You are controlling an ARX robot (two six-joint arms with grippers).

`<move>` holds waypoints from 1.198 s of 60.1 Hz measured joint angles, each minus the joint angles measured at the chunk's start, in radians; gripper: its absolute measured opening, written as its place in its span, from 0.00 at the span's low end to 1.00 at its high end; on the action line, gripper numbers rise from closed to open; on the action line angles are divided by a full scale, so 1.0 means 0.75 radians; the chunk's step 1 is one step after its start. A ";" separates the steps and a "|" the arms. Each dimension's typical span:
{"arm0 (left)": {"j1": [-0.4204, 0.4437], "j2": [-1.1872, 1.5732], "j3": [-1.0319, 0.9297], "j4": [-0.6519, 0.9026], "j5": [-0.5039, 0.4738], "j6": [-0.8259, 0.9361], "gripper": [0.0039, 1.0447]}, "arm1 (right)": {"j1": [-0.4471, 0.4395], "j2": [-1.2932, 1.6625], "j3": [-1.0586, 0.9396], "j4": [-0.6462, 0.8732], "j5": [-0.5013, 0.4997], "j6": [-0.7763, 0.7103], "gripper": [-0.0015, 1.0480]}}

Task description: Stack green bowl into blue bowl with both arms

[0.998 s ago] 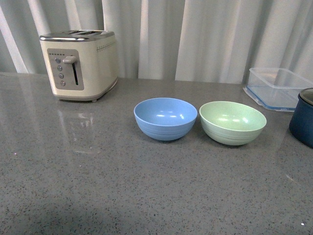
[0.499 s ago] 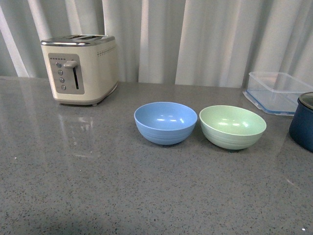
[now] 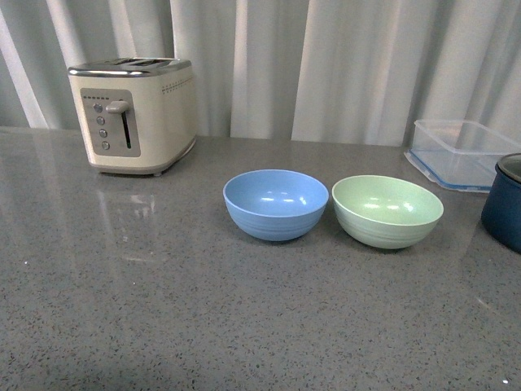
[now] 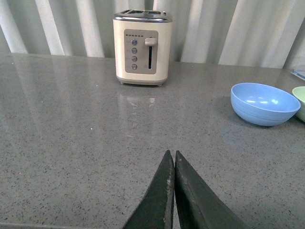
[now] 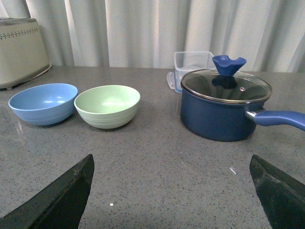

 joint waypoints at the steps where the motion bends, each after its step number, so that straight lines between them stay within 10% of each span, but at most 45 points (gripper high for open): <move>1: 0.000 -0.008 0.000 -0.008 0.000 0.000 0.03 | 0.000 0.000 0.000 0.000 0.000 0.000 0.90; 37: 0.000 -0.313 0.001 -0.322 -0.001 -0.001 0.04 | 0.000 0.000 0.000 0.000 0.000 0.000 0.90; 72: 0.000 -0.314 0.001 -0.323 -0.001 0.003 0.95 | 0.000 0.000 0.000 0.000 0.000 0.000 0.90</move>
